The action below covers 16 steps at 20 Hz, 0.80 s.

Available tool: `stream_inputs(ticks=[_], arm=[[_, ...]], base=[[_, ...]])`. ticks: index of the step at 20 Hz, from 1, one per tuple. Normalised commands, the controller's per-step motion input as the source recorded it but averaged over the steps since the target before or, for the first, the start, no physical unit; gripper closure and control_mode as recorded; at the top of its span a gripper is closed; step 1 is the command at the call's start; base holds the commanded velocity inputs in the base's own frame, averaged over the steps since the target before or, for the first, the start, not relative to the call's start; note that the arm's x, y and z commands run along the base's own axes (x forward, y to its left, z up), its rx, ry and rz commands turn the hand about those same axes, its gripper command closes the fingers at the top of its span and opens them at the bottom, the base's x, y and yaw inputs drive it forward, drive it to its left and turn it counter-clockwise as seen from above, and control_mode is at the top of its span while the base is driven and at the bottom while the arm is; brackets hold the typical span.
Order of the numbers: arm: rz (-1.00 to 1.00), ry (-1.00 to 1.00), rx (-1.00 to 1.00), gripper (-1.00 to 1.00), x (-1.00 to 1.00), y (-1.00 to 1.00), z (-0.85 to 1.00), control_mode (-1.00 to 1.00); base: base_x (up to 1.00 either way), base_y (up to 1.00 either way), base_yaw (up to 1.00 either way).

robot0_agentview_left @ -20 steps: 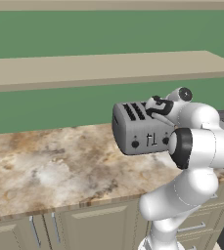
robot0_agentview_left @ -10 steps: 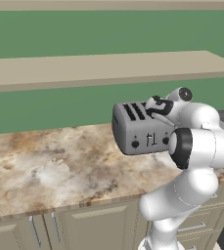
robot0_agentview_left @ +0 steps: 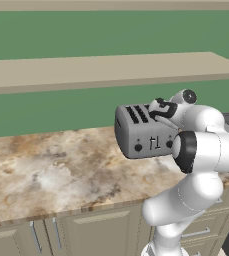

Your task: Start the toaster. Once the lever pops up, take the bread to the plate on the dining counter.

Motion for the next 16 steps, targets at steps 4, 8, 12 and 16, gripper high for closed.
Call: stream_inputs(ticks=[4, 8, 12, 16], arm=[[0.00, 0.00, 0.00, -1.00, 0.00, 0.00, 0.00, -1.00], [0.00, 0.00, 0.00, -1.00, 0.00, 0.00, 0.00, -1.00], [0.00, 0.00, 0.00, -1.00, 0.00, 0.00, 0.00, -1.00], [0.00, 0.00, 0.00, -1.00, 0.00, 0.00, 0.00, -1.00]], base=[[0.00, 0.00, 0.00], [0.00, 0.00, 0.00], [0.00, 0.00, 0.00], [0.00, 0.00, 0.00]])
